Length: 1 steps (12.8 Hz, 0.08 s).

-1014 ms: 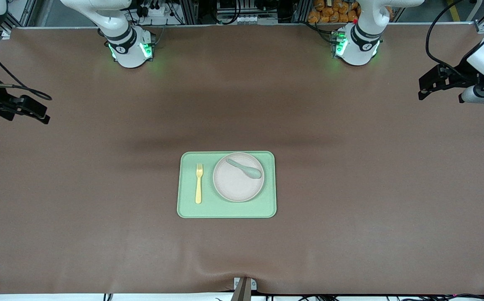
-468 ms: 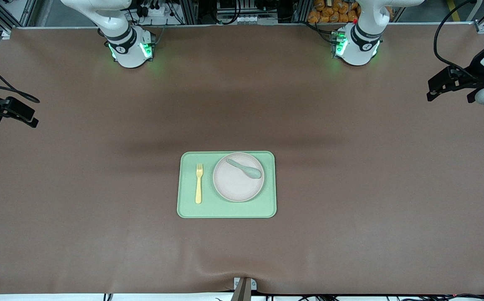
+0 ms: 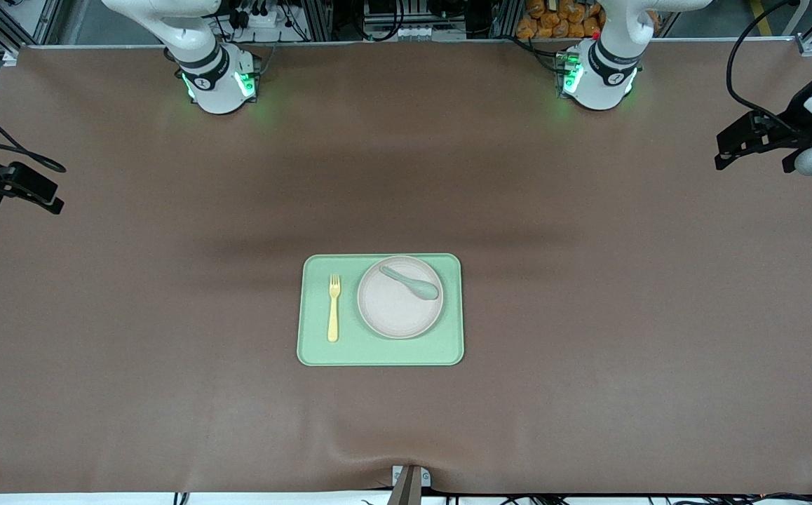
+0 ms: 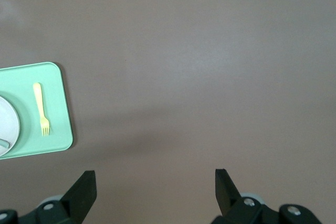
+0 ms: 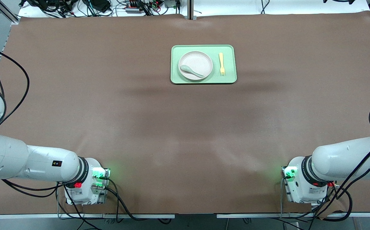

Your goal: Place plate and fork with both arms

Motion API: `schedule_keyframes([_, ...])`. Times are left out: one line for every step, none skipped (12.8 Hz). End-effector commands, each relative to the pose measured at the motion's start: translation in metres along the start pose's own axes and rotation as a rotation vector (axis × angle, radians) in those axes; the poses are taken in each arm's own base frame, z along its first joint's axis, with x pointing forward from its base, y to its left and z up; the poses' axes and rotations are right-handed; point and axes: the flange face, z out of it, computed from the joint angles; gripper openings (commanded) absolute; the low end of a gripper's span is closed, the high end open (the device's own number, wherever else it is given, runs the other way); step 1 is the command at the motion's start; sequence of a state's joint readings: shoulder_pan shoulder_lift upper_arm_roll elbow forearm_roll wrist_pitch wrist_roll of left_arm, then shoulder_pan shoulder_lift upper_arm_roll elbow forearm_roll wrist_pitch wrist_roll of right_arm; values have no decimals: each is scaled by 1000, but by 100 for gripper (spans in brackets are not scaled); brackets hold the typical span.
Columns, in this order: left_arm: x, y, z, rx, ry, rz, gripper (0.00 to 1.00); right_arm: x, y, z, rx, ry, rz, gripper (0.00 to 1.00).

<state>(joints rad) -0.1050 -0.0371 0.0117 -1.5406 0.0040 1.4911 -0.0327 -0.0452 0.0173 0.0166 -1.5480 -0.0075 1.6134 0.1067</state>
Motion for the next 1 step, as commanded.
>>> schedule_keyframes([0,4,-2,-16,-2,4,100,4,1,-6,-3,3,6,100])
